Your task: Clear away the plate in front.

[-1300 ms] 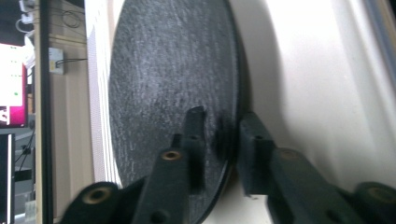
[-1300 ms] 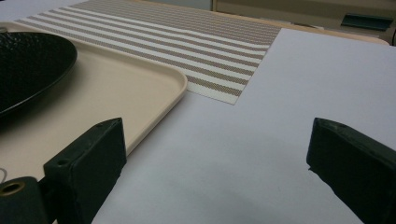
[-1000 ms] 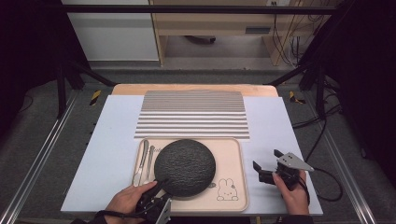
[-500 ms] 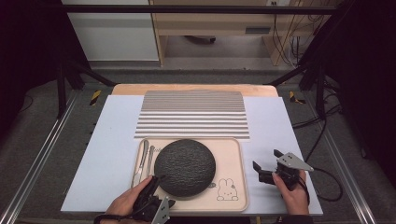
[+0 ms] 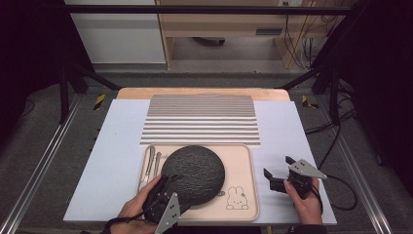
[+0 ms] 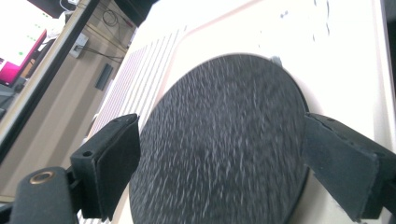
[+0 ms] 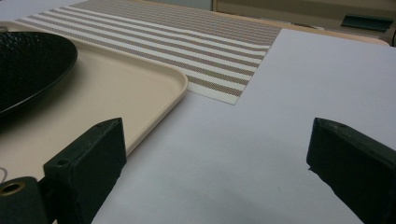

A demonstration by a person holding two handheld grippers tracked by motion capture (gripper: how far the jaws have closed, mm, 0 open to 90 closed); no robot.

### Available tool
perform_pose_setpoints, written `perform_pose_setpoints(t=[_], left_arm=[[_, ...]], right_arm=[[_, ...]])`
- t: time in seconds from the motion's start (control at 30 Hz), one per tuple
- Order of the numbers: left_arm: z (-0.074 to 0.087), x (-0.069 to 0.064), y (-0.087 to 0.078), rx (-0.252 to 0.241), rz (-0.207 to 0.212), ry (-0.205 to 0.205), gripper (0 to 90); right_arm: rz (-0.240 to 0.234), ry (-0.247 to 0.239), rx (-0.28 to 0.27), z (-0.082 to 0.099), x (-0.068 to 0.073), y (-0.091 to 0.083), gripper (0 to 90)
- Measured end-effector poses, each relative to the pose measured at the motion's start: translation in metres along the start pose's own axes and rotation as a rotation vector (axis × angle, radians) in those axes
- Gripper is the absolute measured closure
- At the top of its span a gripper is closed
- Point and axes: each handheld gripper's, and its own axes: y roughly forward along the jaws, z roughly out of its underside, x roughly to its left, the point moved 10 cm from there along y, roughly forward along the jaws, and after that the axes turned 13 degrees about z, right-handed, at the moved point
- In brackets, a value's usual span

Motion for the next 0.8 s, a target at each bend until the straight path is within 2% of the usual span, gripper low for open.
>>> perform_pose_setpoints(t=[0.27,0.53,0.67,0.8], left_arm=[[-0.004,0.024,0.012,-0.045,-0.019,-0.088,9.5],[0.001,0.055,0.026,-0.122,-0.066,-0.230,9.2],[0.006,0.067,0.028,-0.141,-0.085,-0.282,9.0],[0.014,0.074,0.027,-0.129,-0.102,-0.302,7.6]], right_arm=[[0.003,-0.001,-0.004,-0.001,-0.001,0.000,4.5],[-0.002,0.001,-0.015,-0.002,0.000,-0.001,3.6],[0.000,0.004,-0.013,-0.001,0.000,0.000,3.6],[-0.004,0.006,-0.013,-0.001,0.000,0.001,3.6]])
